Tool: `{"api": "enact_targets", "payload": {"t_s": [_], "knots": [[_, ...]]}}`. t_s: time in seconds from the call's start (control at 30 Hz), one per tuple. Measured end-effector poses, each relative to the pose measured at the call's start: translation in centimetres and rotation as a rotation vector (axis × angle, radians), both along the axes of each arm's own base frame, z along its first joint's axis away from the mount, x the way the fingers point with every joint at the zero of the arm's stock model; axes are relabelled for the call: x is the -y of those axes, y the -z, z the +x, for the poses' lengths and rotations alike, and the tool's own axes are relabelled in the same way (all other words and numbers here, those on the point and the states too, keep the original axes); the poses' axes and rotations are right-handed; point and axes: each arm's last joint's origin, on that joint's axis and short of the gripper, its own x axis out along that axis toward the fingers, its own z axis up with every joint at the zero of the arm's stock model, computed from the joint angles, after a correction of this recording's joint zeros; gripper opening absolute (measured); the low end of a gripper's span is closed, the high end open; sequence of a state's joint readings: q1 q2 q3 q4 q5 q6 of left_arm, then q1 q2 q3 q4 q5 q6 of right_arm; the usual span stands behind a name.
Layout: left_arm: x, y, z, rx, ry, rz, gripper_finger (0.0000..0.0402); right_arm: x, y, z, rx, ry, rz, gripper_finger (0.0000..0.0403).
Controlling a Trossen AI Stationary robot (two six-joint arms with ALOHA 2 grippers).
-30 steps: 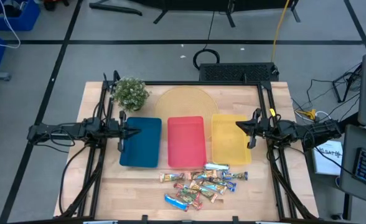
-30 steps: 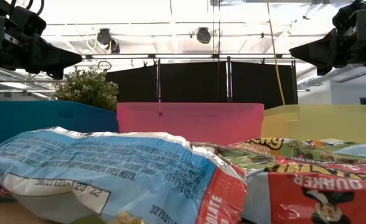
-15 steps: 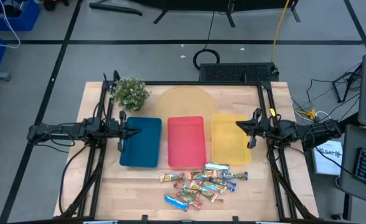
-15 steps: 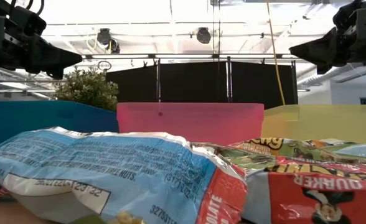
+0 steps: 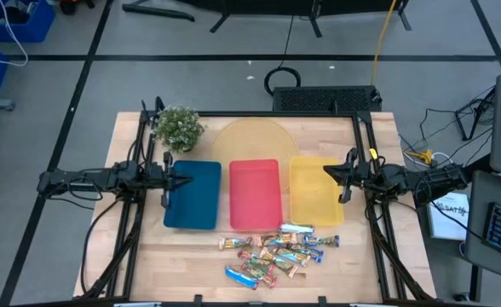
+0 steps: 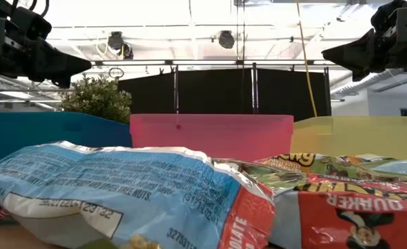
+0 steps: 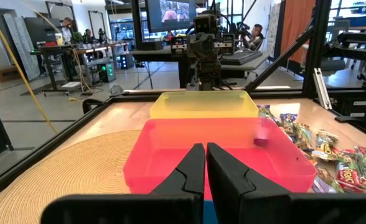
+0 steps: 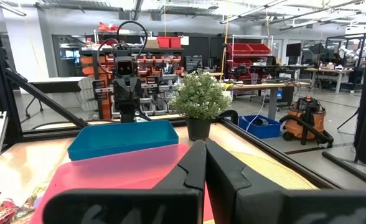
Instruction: Pick and place Granola Bars by type
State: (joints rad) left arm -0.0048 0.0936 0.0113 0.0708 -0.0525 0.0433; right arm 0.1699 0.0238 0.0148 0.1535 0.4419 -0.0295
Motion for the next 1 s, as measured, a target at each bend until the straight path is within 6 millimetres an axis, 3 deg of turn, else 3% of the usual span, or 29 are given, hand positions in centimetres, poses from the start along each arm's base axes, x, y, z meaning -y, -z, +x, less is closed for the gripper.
{"api": "enact_targets", "payload": {"t_s": [0.5, 0.83, 0.97, 1.0], "knots": [[0.0, 0.0, 0.0, 0.013, -0.002, -0.272, 0.0026, 0.0, -0.4, 0.0, 0.030, -0.011, -0.061, 0.0000], [0.0, -0.3, 0.0, 0.038, 0.002, -0.130, 0.0026, -0.3, -1.1, 0.4, 0.066, -0.059, -0.122, 0.0000], [0.0, -0.4, 0.0, 0.045, 0.002, -0.101, 0.0026, -0.4, -0.6, 1.2, -0.054, -0.062, -0.173, 0.0000], [0.0, -0.4, 0.0, 0.045, 0.002, -0.093, 0.0026, -0.5, -1.4, 1.4, -0.062, -0.061, -0.174, 0.0000]]}}
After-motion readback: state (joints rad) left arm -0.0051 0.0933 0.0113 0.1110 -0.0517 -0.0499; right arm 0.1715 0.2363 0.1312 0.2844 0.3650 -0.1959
